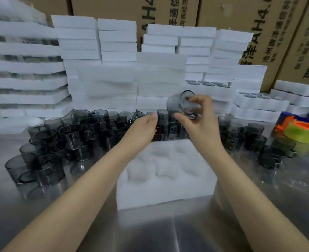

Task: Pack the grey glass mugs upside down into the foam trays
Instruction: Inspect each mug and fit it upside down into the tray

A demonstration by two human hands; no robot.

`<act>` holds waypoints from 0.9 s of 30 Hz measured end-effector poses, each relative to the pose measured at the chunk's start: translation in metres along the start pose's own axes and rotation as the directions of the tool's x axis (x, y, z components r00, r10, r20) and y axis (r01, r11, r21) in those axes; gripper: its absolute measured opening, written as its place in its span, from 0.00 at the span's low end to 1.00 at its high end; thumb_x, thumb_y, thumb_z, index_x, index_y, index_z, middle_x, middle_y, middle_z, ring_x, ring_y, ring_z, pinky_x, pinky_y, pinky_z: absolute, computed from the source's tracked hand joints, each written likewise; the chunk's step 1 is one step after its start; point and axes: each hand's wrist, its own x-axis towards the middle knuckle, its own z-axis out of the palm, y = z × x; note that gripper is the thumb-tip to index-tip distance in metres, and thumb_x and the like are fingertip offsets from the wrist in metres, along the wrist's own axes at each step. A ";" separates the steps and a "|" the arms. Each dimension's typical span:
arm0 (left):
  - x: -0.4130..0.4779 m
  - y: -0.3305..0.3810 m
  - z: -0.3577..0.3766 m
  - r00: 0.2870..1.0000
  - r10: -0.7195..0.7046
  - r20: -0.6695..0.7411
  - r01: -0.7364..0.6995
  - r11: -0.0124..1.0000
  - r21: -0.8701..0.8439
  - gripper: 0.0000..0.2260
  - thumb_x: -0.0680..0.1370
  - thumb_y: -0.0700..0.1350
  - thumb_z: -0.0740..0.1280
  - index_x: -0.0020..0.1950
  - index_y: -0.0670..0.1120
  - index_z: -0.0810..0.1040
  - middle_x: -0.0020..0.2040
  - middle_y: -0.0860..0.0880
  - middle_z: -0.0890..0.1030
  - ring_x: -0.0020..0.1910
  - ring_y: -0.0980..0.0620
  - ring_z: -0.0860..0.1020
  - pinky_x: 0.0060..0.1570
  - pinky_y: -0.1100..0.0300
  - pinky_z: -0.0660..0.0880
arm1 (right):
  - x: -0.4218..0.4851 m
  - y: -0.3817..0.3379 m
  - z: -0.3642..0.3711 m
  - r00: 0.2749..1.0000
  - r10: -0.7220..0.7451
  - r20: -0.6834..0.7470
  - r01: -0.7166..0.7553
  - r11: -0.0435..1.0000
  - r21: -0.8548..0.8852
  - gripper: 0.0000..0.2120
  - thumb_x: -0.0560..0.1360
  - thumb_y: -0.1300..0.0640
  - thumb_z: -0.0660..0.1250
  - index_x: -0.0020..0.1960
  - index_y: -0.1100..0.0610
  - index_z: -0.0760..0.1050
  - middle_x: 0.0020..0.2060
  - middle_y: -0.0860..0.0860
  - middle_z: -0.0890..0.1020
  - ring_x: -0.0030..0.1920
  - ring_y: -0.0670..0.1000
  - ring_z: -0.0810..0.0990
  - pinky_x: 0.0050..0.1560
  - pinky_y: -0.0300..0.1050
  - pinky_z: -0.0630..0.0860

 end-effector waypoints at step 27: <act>0.003 -0.030 0.017 0.995 0.006 -0.096 -0.047 0.898 -0.437 0.10 0.73 0.28 0.62 0.50 0.36 0.79 0.37 0.44 0.81 0.34 0.51 0.82 0.36 0.63 0.78 | -0.026 0.013 0.033 0.853 -0.459 0.248 0.521 0.757 -0.395 0.25 0.65 0.60 0.76 0.59 0.49 0.73 0.57 0.46 0.77 0.40 0.55 0.81 0.33 0.48 0.78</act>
